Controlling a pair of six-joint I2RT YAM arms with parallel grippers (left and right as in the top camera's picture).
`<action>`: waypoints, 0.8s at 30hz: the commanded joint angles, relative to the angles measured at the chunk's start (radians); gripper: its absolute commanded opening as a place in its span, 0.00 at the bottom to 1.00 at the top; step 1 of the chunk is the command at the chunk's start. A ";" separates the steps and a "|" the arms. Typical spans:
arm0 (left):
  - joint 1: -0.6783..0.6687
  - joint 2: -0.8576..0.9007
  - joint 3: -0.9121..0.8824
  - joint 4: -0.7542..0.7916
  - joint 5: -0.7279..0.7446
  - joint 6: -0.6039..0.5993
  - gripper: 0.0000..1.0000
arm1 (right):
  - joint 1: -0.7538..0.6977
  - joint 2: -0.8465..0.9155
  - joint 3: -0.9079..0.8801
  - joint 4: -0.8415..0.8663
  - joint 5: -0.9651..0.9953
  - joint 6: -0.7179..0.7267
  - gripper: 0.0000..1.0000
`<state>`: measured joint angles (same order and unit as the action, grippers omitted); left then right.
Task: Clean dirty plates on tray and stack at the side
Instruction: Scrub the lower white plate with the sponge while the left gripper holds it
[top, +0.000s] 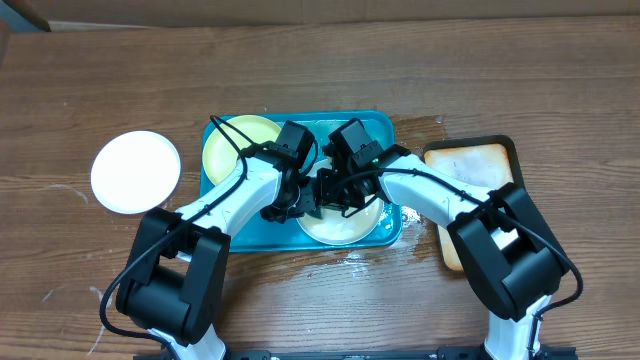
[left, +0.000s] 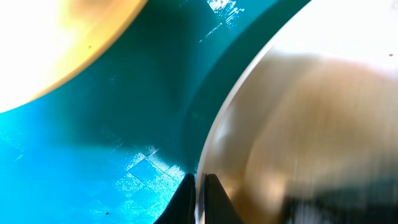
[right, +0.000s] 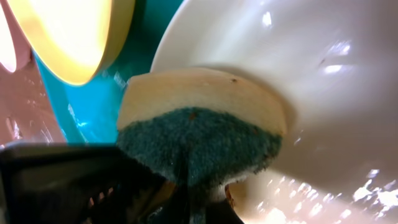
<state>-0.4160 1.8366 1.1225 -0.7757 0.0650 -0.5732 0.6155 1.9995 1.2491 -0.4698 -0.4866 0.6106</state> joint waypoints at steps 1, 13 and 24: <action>-0.010 0.035 -0.013 -0.017 0.034 0.012 0.04 | -0.012 0.024 -0.019 0.059 0.059 0.019 0.04; -0.010 0.035 -0.013 -0.022 0.038 0.012 0.04 | -0.063 0.024 -0.019 0.066 0.176 0.011 0.04; -0.010 0.035 -0.013 -0.025 0.039 0.012 0.04 | -0.055 0.029 -0.019 -0.146 0.266 -0.042 0.04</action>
<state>-0.4171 1.8370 1.1248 -0.7856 0.0925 -0.5735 0.5579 2.0102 1.2568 -0.5369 -0.3397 0.5941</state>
